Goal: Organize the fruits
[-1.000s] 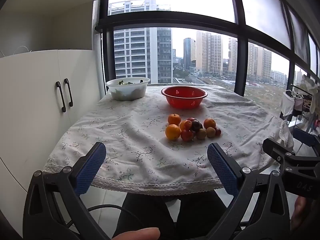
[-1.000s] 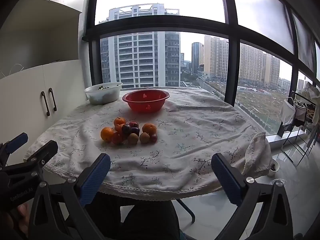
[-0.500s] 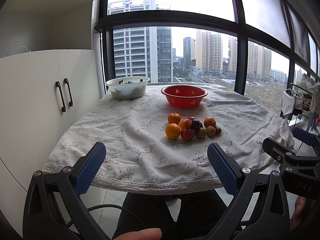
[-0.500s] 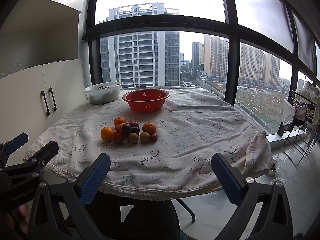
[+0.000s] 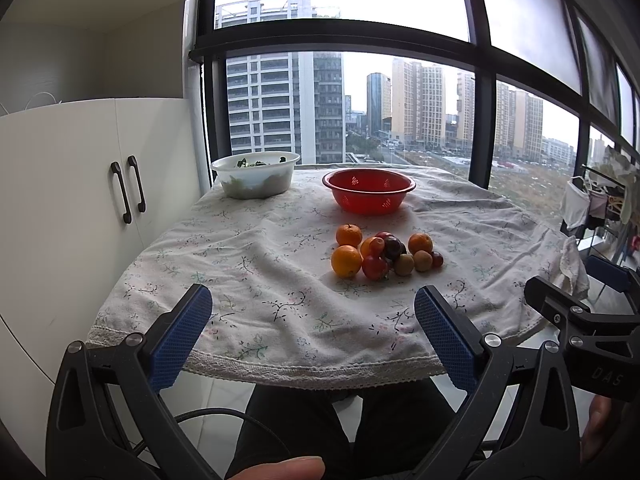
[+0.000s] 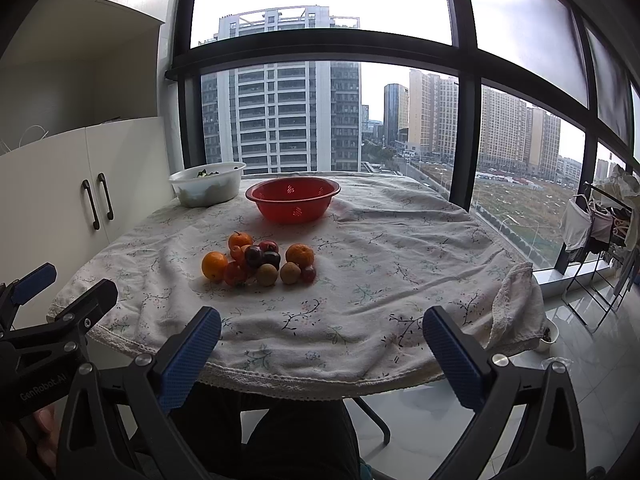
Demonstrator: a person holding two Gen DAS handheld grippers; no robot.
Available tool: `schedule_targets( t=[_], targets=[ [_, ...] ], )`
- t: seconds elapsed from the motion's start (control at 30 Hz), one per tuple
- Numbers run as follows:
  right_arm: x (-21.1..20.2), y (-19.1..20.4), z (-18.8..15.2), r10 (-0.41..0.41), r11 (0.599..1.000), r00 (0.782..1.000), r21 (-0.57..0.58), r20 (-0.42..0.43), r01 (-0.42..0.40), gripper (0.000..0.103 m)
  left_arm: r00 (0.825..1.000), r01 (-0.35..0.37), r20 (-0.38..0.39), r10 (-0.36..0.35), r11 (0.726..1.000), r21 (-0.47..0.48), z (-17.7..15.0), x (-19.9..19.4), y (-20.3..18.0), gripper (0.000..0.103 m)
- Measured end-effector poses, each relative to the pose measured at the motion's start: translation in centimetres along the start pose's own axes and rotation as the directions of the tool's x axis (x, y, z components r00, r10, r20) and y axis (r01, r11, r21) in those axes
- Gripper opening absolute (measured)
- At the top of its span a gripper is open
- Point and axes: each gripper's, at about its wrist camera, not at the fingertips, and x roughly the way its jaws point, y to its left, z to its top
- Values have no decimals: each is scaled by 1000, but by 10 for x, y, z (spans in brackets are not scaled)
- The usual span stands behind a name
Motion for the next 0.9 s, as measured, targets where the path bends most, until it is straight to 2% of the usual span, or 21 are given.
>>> schedule_targets(
  t=[0.9],
  targets=[
    [1,2,-1,-2,1000,1000,-4,0,2,103,1000,-1,-6,1,1000,3,-2,0,1,103]
  ],
)
